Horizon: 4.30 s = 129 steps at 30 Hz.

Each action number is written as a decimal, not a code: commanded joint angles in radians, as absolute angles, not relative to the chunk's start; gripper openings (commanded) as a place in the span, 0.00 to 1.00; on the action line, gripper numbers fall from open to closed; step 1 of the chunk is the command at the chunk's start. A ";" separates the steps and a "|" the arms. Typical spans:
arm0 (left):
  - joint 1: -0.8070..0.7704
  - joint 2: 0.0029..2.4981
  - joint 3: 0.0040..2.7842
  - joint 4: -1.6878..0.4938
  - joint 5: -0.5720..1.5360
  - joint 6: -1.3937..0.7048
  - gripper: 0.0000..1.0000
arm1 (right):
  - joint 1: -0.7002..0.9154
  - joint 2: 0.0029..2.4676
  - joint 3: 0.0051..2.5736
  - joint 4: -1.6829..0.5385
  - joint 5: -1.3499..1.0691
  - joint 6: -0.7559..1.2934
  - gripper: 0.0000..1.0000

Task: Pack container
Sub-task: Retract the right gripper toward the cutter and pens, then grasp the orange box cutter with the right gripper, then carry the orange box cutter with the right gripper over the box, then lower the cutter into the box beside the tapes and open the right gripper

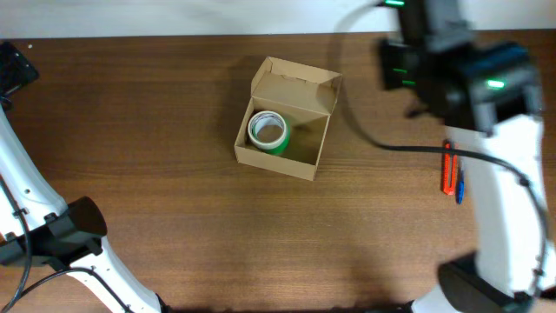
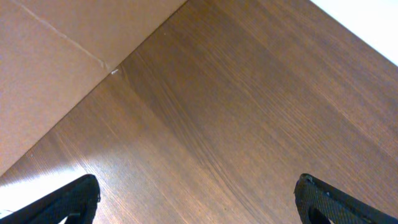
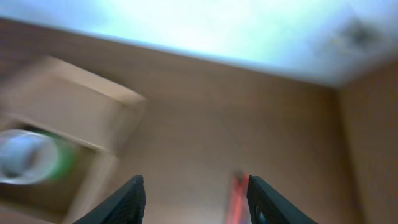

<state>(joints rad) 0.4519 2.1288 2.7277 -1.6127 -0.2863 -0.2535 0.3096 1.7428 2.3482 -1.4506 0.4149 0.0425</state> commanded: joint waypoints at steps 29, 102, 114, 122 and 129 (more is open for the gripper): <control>0.455 2.115 2.723 -1.613 -0.280 -0.245 1.00 | -0.329 1.811 1.485 -1.170 0.027 -0.025 0.63; 0.455 2.115 2.723 -1.614 -0.280 -0.245 1.00 | -0.027 2.106 2.365 -1.472 -0.144 -0.089 0.03; 0.455 2.115 2.723 -1.614 -0.280 -0.245 1.00 | 0.421 2.124 2.454 -1.579 -0.068 -0.461 0.04; 0.455 2.115 2.723 -1.614 -0.280 -0.245 1.00 | 0.500 2.187 2.450 -1.555 -0.118 -0.581 0.04; 0.455 2.115 2.723 -1.614 -0.280 -0.245 1.00 | 0.525 2.291 2.450 -1.559 -0.193 -0.611 0.04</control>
